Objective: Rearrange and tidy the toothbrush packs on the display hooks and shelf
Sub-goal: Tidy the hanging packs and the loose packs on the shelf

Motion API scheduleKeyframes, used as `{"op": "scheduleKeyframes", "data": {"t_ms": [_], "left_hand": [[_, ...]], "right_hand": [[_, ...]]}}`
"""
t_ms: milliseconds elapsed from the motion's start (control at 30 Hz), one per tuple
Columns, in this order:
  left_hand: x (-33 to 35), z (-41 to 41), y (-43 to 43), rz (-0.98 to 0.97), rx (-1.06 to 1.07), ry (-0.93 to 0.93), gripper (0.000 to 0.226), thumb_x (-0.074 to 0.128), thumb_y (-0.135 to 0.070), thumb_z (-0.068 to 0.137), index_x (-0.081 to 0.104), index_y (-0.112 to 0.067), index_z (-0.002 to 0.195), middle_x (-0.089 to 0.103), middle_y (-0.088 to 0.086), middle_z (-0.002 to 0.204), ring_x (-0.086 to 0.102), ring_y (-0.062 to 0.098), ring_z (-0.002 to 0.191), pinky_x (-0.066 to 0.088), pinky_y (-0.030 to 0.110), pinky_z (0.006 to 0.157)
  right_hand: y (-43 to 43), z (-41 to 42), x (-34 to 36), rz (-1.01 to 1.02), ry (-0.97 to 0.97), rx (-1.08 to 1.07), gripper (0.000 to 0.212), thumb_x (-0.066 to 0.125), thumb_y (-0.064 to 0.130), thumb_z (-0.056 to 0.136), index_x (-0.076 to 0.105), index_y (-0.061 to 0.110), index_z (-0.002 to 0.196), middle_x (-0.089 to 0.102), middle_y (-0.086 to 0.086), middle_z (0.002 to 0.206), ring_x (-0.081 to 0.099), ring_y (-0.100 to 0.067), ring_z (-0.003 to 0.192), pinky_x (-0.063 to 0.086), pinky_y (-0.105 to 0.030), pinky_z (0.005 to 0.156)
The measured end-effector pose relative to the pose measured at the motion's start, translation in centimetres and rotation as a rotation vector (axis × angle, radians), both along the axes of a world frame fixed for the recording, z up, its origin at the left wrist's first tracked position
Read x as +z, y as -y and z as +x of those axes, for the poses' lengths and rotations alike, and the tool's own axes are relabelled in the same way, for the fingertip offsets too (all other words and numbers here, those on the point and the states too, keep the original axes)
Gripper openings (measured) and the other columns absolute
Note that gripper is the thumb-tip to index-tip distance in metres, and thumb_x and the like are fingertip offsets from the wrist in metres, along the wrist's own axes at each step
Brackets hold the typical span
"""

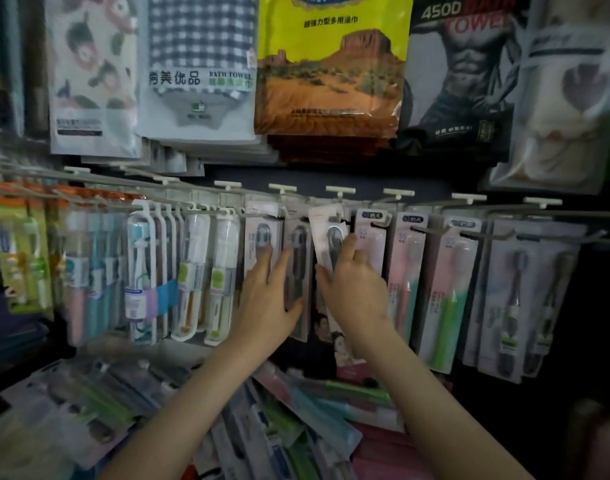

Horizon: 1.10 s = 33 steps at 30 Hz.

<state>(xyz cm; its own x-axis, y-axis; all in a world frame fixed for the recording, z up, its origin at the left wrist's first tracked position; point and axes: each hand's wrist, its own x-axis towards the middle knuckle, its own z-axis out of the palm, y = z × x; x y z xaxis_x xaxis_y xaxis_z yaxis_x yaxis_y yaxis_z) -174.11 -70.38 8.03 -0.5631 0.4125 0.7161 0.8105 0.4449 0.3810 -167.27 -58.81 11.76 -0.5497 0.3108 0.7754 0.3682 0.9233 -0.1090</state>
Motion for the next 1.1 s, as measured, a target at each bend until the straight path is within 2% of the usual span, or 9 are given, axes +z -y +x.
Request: {"op": "scheduleKeyframes", "data": {"t_ms": [167, 333, 433, 500, 600, 700, 800, 1000, 1100], "left_hand": [[-2.0, 0.6, 0.8, -0.178, 0.009, 0.042, 0.070, 0.052, -0.037, 0.094, 0.014, -0.022, 0.151, 0.010, 0.005, 0.158, 0.011, 0.022, 0.143, 0.012, 0.033, 0.116], [-5.9, 3.4, 1.8, -0.398, -0.060, 0.099, 0.055, 0.049, -0.042, 0.094, 0.033, -0.024, 0.144, 0.033, 0.000, 0.148, 0.032, 0.021, 0.132, 0.030, 0.028, 0.105], [-8.2, 5.2, 1.6, -0.515, -0.123, 0.165, 0.052, 0.049, -0.040, 0.095, 0.036, -0.025, 0.143, 0.041, -0.002, 0.141, 0.041, 0.016, 0.124, 0.038, 0.026, 0.095], [-9.5, 6.4, 1.2, -0.562, -0.153, 0.183, 0.052, 0.049, -0.039, 0.095, 0.035, -0.024, 0.143, 0.042, -0.001, 0.140, 0.042, 0.016, 0.123, 0.040, 0.027, 0.093], [-10.7, 8.2, 0.3, -0.590, -0.170, 0.200, 0.053, 0.047, -0.039, 0.096, 0.032, -0.024, 0.145, 0.040, -0.001, 0.141, 0.042, 0.017, 0.123, 0.037, 0.025, 0.090], [-11.7, 10.1, -0.7, -0.545, -0.206, 0.214, 0.052, 0.046, -0.040, 0.097, 0.032, -0.025, 0.145, 0.040, -0.002, 0.141, 0.042, 0.017, 0.123, 0.037, 0.024, 0.092], [-13.3, 12.1, -1.8, -0.538, -0.232, 0.166, 0.051, 0.047, -0.041, 0.096, 0.036, -0.025, 0.143, 0.041, -0.001, 0.142, 0.041, 0.018, 0.125, 0.036, 0.027, 0.100], [-16.1, 14.1, -2.8, -0.536, -0.245, -0.073, 0.043, 0.062, -0.033, 0.088, 0.058, -0.016, 0.127, 0.061, 0.008, 0.116, 0.056, 0.031, 0.107, 0.042, 0.044, 0.096], [-17.0, 15.1, -3.4, -0.573, -0.241, -0.148, 0.044, 0.068, -0.036, 0.082, 0.062, -0.016, 0.121, 0.062, 0.007, 0.115, 0.057, 0.031, 0.109, 0.037, 0.055, 0.101]], "right_hand": [[-0.9, 0.4, -0.8, -0.081, 0.041, 0.047, 0.073, 0.039, 0.044, 0.098, 0.006, 0.005, 0.149, 0.029, -0.016, 0.149, 0.052, -0.031, 0.117, 0.049, -0.035, 0.073], [-3.7, 5.3, -5.9, -0.030, -0.054, 0.395, 0.040, 0.055, 0.022, 0.094, 0.049, 0.005, 0.129, 0.060, -0.014, 0.112, 0.060, -0.029, 0.093, 0.049, -0.031, 0.070], [-6.9, 7.0, -9.8, -0.136, 0.228, 0.441, 0.030, 0.056, 0.020, 0.093, 0.055, 0.010, 0.122, 0.061, -0.010, 0.104, 0.061, -0.024, 0.089, 0.052, -0.038, 0.077], [-8.7, 7.6, -12.0, -0.254, 0.458, 0.405, 0.042, 0.057, 0.027, 0.093, 0.048, 0.014, 0.132, 0.056, -0.011, 0.123, 0.053, -0.026, 0.114, 0.045, -0.037, 0.094], [-9.6, 8.9, -14.0, -0.383, 0.698, 0.352, 0.065, 0.057, 0.037, 0.092, 0.028, 0.020, 0.147, 0.028, -0.005, 0.152, 0.025, -0.022, 0.140, 0.025, -0.031, 0.112], [-10.0, 11.0, -14.9, -0.429, 0.604, 0.370, 0.062, 0.059, 0.036, 0.091, 0.032, 0.022, 0.145, 0.031, -0.002, 0.150, 0.028, -0.018, 0.137, 0.024, -0.021, 0.106], [-10.2, 14.2, -15.7, -0.434, 0.525, 0.396, 0.048, 0.063, 0.032, 0.088, 0.046, 0.020, 0.132, 0.043, 0.006, 0.129, 0.037, -0.012, 0.124, 0.026, -0.013, 0.093], [-10.6, 18.3, -18.5, -0.507, 0.642, 0.388, 0.045, 0.070, 0.032, 0.082, 0.054, 0.018, 0.122, 0.045, 0.010, 0.112, 0.045, -0.011, 0.113, 0.038, -0.025, 0.097], [-11.1, 19.3, -20.1, -0.446, 0.655, 0.351, 0.052, 0.071, 0.033, 0.082, 0.052, 0.017, 0.127, 0.050, 0.002, 0.120, 0.045, -0.019, 0.118, 0.035, -0.033, 0.102]]}}
